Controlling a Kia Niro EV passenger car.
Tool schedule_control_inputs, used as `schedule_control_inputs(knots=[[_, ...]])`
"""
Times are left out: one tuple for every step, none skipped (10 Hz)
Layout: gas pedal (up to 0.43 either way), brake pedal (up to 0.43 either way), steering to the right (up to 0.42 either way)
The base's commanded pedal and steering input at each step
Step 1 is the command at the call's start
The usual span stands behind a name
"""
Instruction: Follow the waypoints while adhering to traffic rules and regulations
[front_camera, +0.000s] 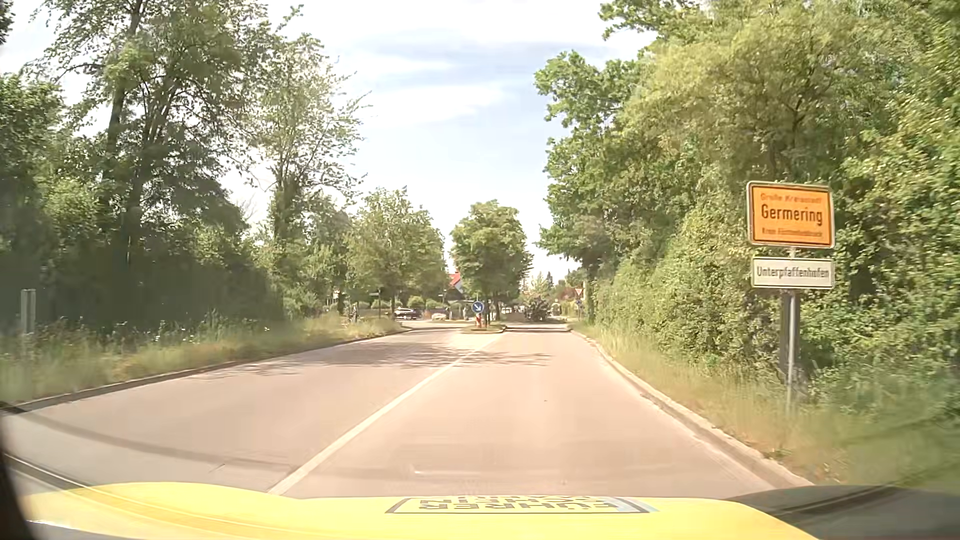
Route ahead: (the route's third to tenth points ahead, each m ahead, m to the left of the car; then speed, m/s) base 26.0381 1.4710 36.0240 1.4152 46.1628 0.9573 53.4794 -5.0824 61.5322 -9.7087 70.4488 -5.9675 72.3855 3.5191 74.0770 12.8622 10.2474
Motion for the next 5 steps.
schedule_control_inputs(knots=[[0.028,0.000,0.020],[0.028,0.000,0.020],[0.028,0.000,0.020],[0.028,0.000,0.020],[0.028,0.000,0.020]])
